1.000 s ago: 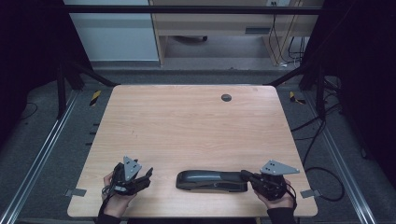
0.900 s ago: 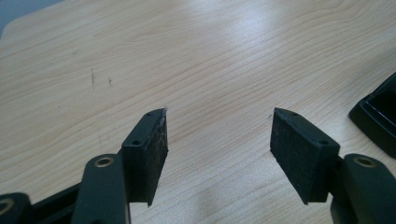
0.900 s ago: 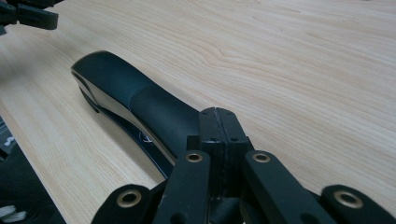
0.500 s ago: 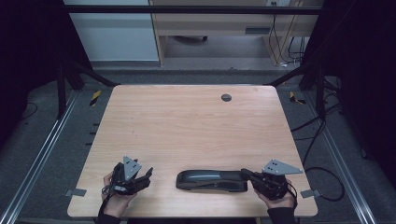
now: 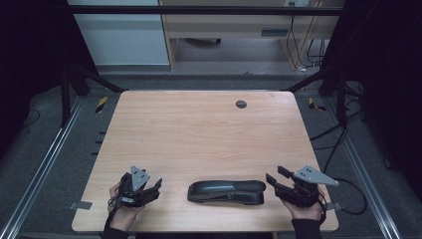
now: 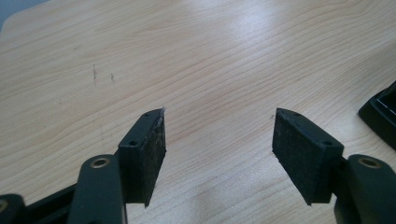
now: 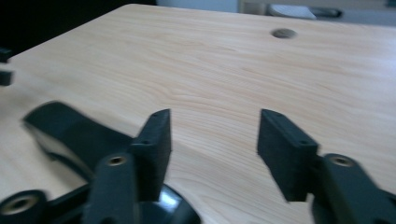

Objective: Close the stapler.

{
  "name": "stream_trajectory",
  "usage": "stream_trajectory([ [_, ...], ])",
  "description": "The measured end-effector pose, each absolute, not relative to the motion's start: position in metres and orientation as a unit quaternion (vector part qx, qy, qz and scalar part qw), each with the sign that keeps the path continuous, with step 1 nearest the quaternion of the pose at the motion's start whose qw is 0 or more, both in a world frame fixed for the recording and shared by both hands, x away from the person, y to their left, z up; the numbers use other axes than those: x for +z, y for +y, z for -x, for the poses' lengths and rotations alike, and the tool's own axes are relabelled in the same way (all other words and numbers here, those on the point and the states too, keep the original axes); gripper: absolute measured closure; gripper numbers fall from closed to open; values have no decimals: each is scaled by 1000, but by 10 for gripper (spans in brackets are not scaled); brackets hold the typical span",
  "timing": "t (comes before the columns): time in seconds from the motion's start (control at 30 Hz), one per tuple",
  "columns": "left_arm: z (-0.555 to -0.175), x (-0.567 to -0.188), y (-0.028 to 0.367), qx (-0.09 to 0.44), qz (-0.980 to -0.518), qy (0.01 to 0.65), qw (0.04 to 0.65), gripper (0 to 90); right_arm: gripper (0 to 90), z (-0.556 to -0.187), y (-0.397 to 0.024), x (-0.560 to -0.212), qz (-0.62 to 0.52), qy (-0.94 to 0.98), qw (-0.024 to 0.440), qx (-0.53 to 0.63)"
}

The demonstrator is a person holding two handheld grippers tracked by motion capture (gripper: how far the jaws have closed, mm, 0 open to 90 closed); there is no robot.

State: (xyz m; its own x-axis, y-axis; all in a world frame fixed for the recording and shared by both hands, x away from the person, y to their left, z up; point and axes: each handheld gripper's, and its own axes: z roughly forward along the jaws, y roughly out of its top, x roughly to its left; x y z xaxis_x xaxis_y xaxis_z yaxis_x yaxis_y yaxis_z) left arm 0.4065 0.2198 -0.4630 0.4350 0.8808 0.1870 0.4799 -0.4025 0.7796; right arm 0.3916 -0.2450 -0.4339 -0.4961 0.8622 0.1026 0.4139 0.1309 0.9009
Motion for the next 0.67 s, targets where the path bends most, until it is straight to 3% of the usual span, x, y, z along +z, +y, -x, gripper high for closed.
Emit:
stream_trajectory([
  [0.17,-411,-465,226,297,-777,446,331,322,317,-402,-273,-449,-492,697,232,468],
  [0.67,-430,-472,257,295,-763,478,319,265,287,-421,-304,-482,-519,722,242,388],
])
